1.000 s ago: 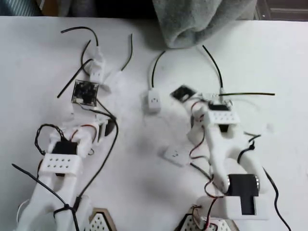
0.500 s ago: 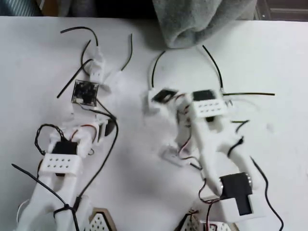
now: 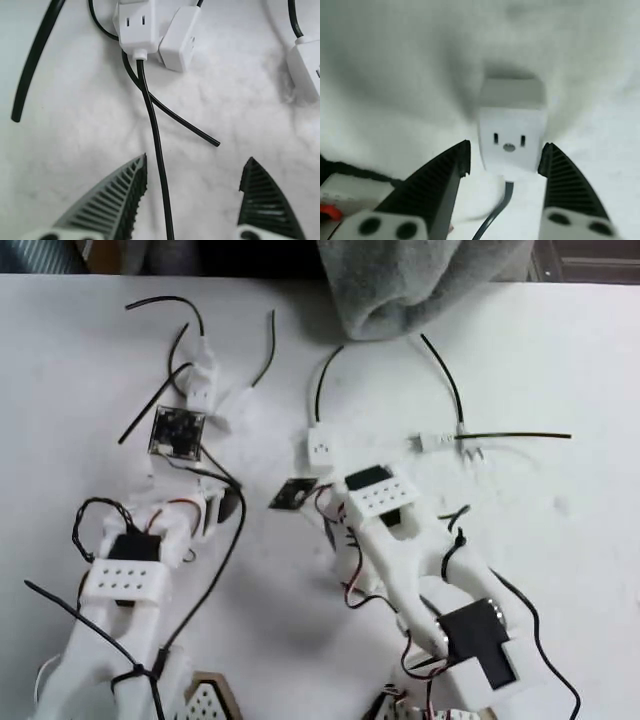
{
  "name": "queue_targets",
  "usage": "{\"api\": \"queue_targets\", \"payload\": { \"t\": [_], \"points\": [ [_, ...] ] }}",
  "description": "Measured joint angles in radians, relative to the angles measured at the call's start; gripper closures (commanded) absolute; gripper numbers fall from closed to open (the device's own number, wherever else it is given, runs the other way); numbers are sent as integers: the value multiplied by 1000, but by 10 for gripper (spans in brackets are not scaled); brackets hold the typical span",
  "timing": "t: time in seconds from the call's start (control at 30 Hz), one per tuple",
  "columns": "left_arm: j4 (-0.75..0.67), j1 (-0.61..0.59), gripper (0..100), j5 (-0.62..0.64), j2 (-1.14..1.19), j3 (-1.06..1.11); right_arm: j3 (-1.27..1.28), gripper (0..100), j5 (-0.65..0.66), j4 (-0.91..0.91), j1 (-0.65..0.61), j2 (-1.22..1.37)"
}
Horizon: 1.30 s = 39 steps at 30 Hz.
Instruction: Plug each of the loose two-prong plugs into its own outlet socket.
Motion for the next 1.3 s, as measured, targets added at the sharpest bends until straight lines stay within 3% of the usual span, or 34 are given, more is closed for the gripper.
{"api": "queue_targets", "payload": {
  "t": [0.23,0.57,0.73,1.13,1.3],
  "points": [
    [0,0,706,0,0,0,2,777,2,-81,26,44],
    [0,0,706,0,0,0,-207,775,84,-29,209,54],
    [0,0,706,0,0,0,-275,709,115,-26,295,54],
    [0,0,706,0,0,0,-325,731,255,-71,526,107],
    [-11,9,706,0,0,0,-423,733,256,26,545,110]
  ]
}}
